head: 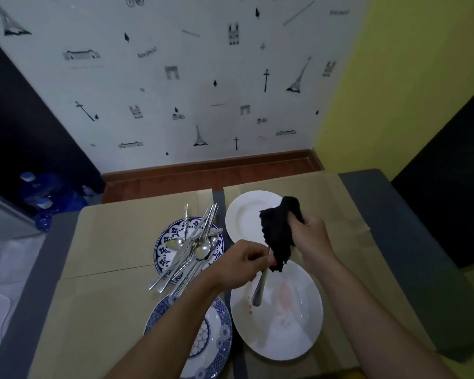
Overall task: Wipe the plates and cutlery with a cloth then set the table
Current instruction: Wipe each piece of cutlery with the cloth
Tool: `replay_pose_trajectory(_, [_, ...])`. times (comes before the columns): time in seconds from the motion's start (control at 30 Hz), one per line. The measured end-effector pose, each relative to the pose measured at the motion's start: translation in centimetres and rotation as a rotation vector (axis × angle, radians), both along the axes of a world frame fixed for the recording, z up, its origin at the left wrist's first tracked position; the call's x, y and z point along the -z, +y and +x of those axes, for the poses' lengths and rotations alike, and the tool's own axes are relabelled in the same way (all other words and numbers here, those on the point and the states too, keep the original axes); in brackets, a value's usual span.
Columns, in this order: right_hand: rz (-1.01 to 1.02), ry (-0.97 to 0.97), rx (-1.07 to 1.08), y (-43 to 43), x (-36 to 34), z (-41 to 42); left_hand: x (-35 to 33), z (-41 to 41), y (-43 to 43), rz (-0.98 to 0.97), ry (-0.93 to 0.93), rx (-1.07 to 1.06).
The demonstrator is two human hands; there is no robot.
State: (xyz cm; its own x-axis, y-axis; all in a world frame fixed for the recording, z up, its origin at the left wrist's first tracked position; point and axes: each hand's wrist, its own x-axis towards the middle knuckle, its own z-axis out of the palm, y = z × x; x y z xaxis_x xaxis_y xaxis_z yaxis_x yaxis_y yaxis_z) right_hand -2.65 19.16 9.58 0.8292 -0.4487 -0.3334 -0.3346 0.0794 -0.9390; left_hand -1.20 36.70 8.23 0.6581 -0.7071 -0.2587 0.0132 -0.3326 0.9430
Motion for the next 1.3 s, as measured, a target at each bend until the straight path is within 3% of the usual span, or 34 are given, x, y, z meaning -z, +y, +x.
replay_pose_trajectory(0.1, [0.091,-0.037,0.016,-0.4,-1.2,0.0,0.1,-0.2,-0.1,0.015,0.029,0.011])
replay_pose_trajectory(0.43, [-0.009,0.023,0.075,-0.2,-1.4,-0.6,-0.8,0.2,-0.7,0.062,-0.076,0.094])
replay_pose_trajectory(0.63, [-0.06,-0.009,-0.009,0.2,-0.9,-1.2,-1.1,0.0,-0.5,0.084,-0.116,0.037])
replay_pose_trajectory(0.9, [-0.026,0.107,-0.277,0.4,-0.7,-2.1,-1.6,-0.7,-0.3,0.023,-0.078,-0.02])
replay_pose_trajectory(1.03, [-0.054,0.061,-0.301,0.6,-1.0,-2.3,-1.6,0.1,0.3,0.06,0.009,-0.039])
replay_pose_trajectory(1.13, [-0.037,0.032,-0.293,0.7,-1.5,-2.5,-2.8,1.2,0.9,0.027,0.092,-0.166])
replay_pose_trajectory(1.23, [0.026,0.01,-0.365,0.8,-2.3,-2.8,-3.8,3.2,0.9,0.03,-0.088,-0.425])
replay_pose_trajectory(1.3, [-0.002,0.009,-0.404,1.0,-2.7,-2.9,-4.7,4.1,0.6,0.062,-0.146,-0.401])
